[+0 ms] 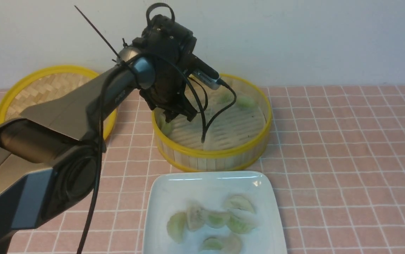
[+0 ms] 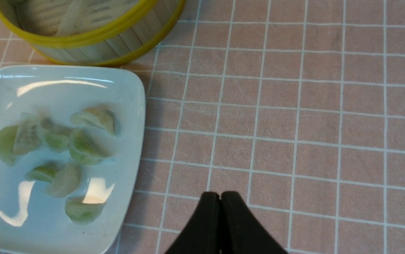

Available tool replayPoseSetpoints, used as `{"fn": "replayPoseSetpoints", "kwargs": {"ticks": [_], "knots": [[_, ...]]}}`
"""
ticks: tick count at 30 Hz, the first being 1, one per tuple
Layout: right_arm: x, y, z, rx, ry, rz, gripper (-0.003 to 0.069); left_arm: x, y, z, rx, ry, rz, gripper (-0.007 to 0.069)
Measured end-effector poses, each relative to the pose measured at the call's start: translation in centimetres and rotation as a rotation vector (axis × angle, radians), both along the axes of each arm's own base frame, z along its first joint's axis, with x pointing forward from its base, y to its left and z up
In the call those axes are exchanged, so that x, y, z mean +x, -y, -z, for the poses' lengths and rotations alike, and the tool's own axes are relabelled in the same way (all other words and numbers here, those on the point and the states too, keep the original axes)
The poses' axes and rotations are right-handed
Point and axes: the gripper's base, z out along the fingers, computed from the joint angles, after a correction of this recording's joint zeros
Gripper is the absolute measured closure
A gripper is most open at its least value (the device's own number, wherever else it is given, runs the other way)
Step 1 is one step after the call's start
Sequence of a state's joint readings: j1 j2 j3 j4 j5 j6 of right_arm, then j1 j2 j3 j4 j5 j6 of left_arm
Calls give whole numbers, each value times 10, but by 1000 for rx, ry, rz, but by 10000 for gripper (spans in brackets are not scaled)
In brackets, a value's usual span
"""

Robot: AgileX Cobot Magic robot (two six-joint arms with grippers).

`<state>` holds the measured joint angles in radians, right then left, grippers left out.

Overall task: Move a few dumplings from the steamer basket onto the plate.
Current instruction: Use the left arm to grab a dumpling from the steamer

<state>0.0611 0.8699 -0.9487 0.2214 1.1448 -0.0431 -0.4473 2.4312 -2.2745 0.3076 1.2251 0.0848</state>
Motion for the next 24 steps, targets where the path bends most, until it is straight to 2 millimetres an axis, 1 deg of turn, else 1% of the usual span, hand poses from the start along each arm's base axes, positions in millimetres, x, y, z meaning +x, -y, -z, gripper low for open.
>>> {"fn": "replayPoseSetpoints", "kwargs": {"ticks": [1,4,7,11,19,24], "knots": [[0,0,0,0,0,0,673,-4,9,0,2,7,5,274],[0,0,0,0,1,0,673,-10,23,-1,-16,10,2,274],[0,0,0,0,2,0,673,-14,29,-1,-37,10,-17,274],[0,0,0,0,4,0,673,-12,28,1,-37,27,-77,274],[0,0,0,-3,6,-4,673,-8,27,19,-44,24,-161,274],[0,0,0,0,6,-4,673,-6,22,19,-48,48,-214,274]]}}
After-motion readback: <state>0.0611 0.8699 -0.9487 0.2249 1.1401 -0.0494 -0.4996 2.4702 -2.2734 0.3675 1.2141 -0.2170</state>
